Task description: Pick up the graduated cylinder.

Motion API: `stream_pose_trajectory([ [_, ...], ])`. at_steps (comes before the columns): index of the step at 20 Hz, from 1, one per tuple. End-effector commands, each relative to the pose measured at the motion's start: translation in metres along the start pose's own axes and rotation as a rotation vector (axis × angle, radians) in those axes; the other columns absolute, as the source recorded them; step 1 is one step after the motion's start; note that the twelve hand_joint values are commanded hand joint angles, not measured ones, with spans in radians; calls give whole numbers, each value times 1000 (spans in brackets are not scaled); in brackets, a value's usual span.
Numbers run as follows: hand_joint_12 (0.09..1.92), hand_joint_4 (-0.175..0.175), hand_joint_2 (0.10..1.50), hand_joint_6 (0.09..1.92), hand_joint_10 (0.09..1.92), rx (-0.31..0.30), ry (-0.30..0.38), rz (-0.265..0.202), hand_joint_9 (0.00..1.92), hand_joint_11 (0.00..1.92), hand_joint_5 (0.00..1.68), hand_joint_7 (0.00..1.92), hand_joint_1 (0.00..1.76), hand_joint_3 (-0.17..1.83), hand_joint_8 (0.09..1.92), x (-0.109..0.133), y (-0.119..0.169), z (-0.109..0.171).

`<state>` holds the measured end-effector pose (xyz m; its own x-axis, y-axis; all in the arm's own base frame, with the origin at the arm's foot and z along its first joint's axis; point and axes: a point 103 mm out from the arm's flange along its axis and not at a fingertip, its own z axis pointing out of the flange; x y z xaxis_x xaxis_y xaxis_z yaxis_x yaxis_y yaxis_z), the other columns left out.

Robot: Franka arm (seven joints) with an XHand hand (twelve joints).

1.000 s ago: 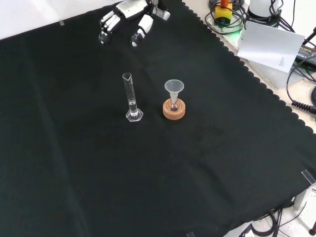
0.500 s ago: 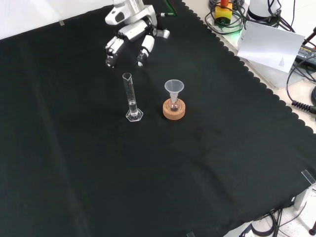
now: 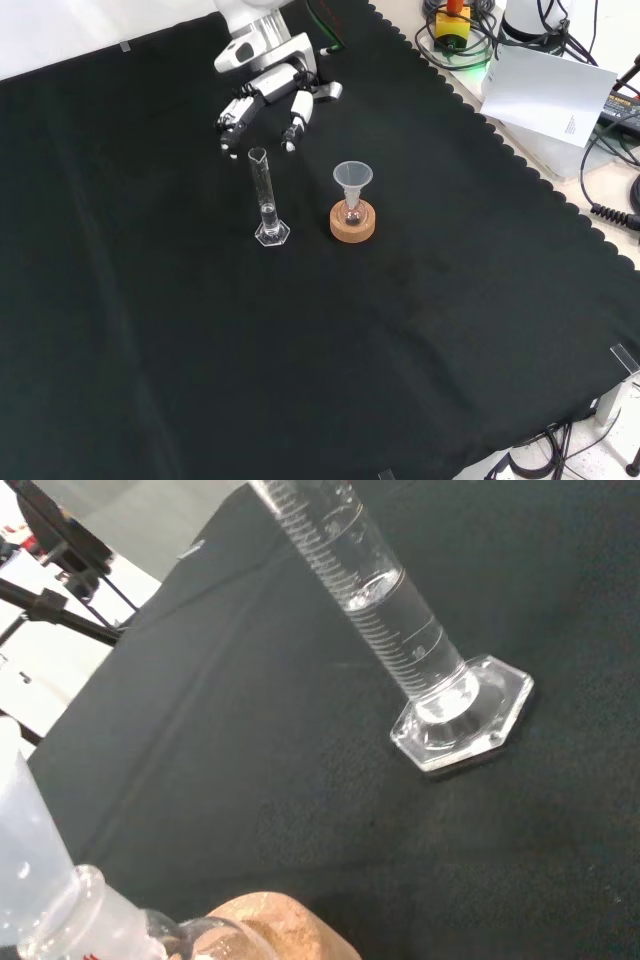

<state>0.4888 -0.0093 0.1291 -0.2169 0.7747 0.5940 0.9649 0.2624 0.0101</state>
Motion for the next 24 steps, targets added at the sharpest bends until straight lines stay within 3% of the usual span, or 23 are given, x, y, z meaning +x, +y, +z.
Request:
stream_pose_trajectory([
  [1, 1340, -7, 1060, 87, 556, -28, 104, -59, 578, 305, 316, 377, 786, -175, 593, -8, 11, 23],
  [9, 1325, -2, 1034, 87, 535, -72, 186, -109, 621, 348, 394, 429, 854, -175, 581, -13, 20, 34],
  [15, 1315, -1, 1015, 87, 522, -70, 210, -179, 645, 370, 422, 445, 872, -175, 569, -9, 26, 39],
  [24, 1305, 0, 995, 87, 512, -69, 245, -232, 651, 379, 430, 436, 885, -175, 558, -4, 33, 48],
])
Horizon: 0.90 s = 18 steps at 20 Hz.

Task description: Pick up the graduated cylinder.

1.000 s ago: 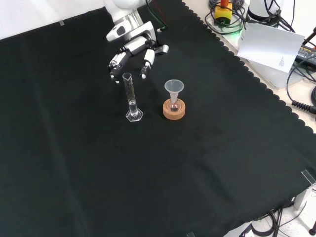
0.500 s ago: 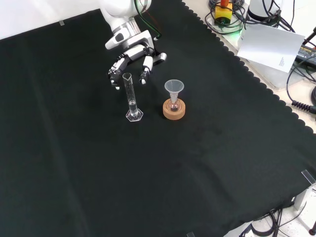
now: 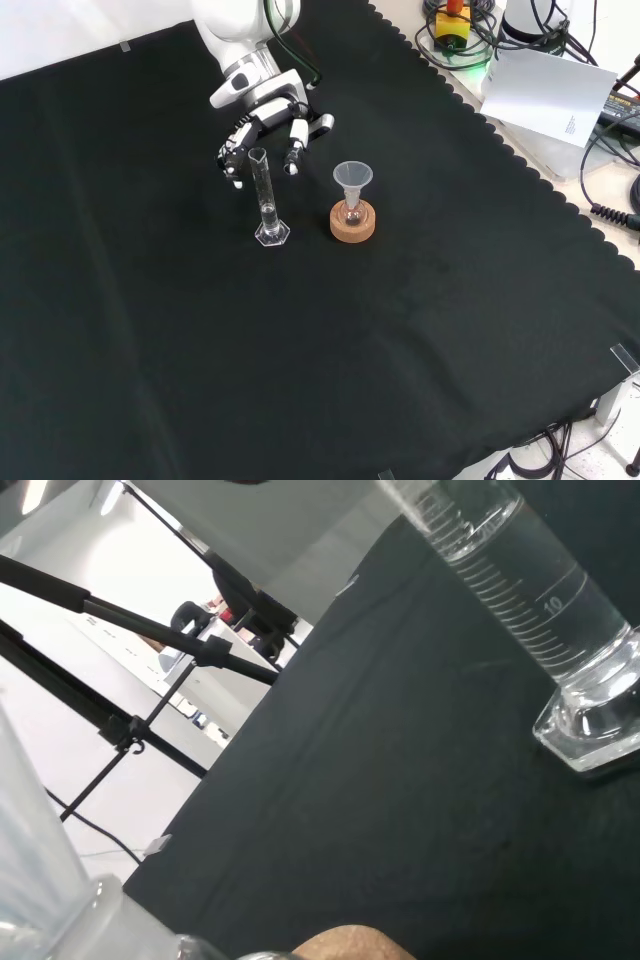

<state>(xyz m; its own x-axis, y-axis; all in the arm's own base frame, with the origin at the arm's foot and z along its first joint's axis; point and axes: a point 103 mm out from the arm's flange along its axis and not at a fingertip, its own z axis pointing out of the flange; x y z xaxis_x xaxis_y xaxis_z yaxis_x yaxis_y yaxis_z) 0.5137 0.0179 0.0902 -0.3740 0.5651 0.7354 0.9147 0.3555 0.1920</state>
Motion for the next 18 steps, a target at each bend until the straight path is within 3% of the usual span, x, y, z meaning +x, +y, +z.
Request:
stream_pose_trajectory([
  [1, 1304, 0, 994, 87, 512, -4, 26, -36, 651, 379, 430, 436, 886, -175, 558, 2, 3, 6],
  [8, 1301, 2, 982, 87, 510, 13, 27, -58, 664, 386, 431, 439, 897, -175, 556, -1, 9, 14],
  [18, 1296, 2, 992, 87, 509, 33, 85, -79, 689, 396, 431, 455, 921, -175, 558, -8, 18, 28],
])
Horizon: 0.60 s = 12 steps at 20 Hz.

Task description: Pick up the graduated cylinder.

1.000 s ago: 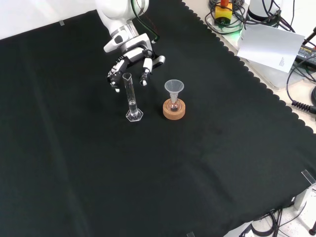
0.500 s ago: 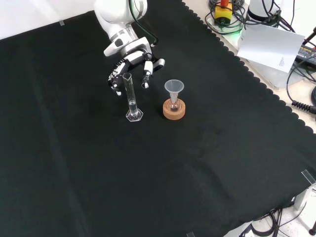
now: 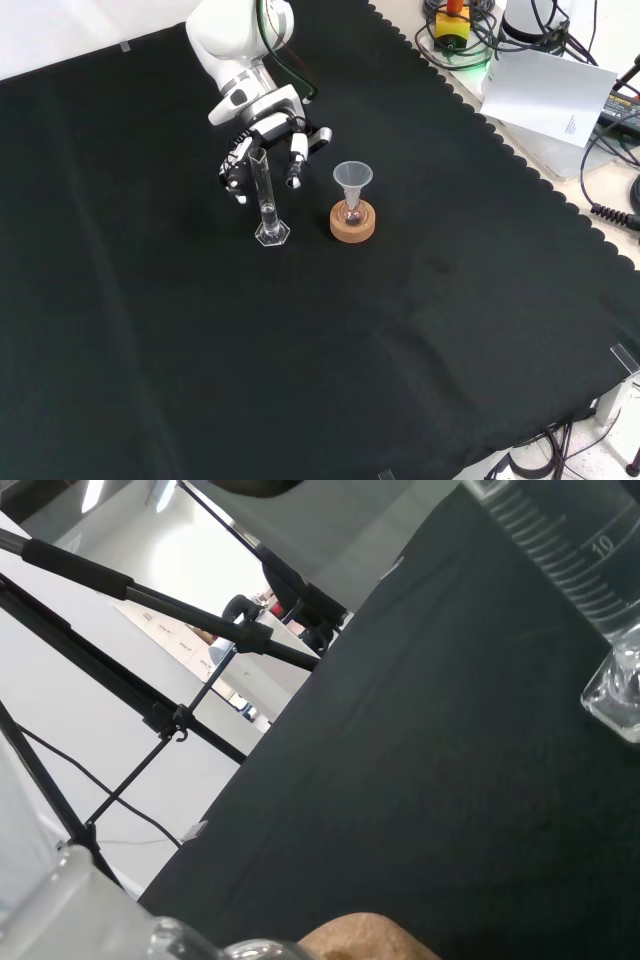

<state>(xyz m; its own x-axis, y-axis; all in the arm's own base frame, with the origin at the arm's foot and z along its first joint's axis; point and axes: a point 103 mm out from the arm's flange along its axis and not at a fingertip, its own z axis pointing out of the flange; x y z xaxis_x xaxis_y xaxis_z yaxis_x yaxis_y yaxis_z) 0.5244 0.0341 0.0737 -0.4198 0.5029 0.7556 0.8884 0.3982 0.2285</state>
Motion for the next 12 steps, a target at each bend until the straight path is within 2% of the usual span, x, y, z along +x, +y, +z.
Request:
stream_pose_trajectory([
  [1, 1296, 2, 993, 87, 508, 22, 38, -21, 691, 397, 431, 456, 922, -175, 558, -2, 7, 7],
  [12, 1283, 7, 1003, 87, 494, -2, 76, -45, 737, 434, 469, 506, 931, -175, 556, -2, 9, 16],
])
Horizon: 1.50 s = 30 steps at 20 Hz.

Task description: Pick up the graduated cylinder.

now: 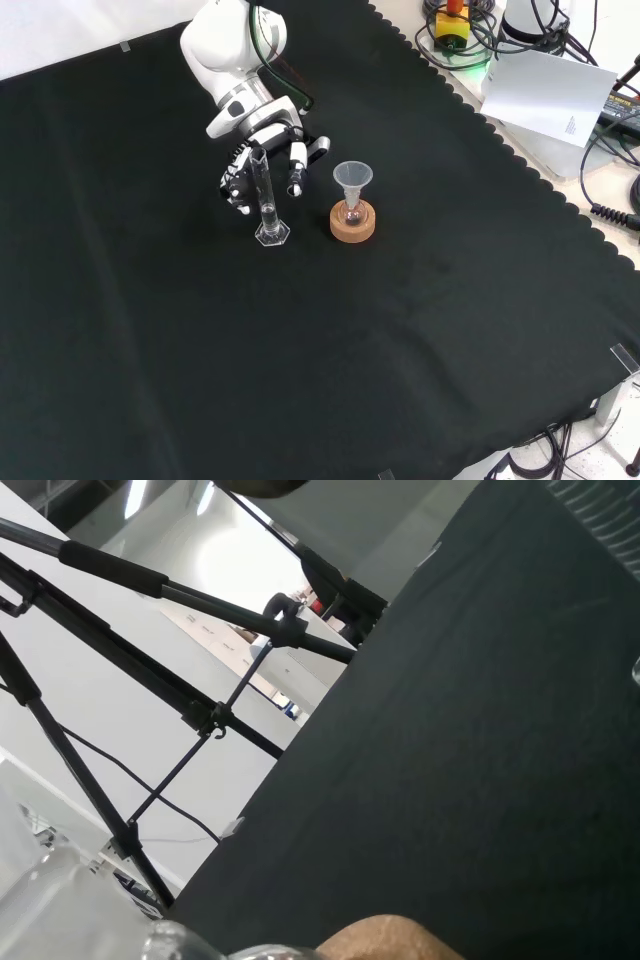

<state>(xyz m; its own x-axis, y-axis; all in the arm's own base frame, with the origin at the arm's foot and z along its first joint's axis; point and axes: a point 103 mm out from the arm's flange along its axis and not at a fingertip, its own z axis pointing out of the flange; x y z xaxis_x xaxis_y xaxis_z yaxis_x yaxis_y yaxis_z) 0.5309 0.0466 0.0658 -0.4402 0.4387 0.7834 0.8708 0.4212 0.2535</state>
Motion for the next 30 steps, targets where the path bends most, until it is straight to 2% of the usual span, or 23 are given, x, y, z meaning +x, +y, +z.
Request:
stream_pose_trajectory([
  [1, 1283, 8, 1004, 87, 493, -10, 12, -10, 743, 439, 475, 512, 933, -175, 555, 1, 0, 3],
  [16, 1176, 8, 1056, 87, 393, -29, 28, -8, 907, 636, 612, 610, 1004, -175, 521, -1, -2, 8],
  [30, 1177, 12, 1089, 87, 351, -50, 18, 10, 876, 610, 619, 581, 998, -175, 508, -3, 3, 6],
])
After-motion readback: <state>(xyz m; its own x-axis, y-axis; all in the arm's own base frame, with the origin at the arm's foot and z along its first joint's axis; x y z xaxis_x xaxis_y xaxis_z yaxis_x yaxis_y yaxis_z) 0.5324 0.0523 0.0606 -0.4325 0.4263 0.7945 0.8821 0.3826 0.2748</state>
